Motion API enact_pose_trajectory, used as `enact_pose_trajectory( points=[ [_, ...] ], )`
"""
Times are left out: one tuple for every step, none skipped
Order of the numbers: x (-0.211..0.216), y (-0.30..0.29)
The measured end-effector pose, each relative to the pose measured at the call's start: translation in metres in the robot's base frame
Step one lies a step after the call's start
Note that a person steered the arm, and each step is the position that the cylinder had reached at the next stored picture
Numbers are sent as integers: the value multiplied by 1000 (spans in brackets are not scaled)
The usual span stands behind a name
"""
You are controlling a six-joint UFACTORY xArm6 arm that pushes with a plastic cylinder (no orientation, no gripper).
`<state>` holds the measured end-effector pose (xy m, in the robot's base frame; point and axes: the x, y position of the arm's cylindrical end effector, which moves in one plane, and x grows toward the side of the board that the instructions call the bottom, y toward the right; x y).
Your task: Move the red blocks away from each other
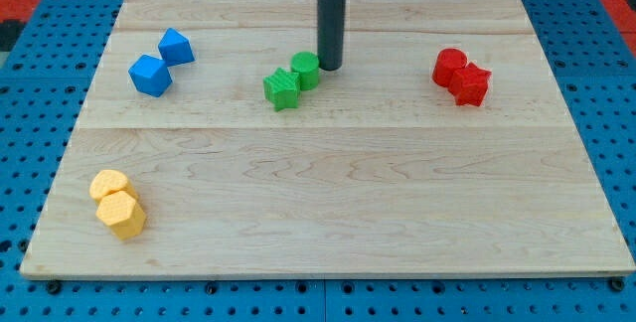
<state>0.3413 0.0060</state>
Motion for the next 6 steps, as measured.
enact_pose_trajectory(
  points=[
    [-40, 58],
    [-50, 189],
    [-19, 231],
    [6, 175],
    [25, 108],
    [30, 40]
  ],
)
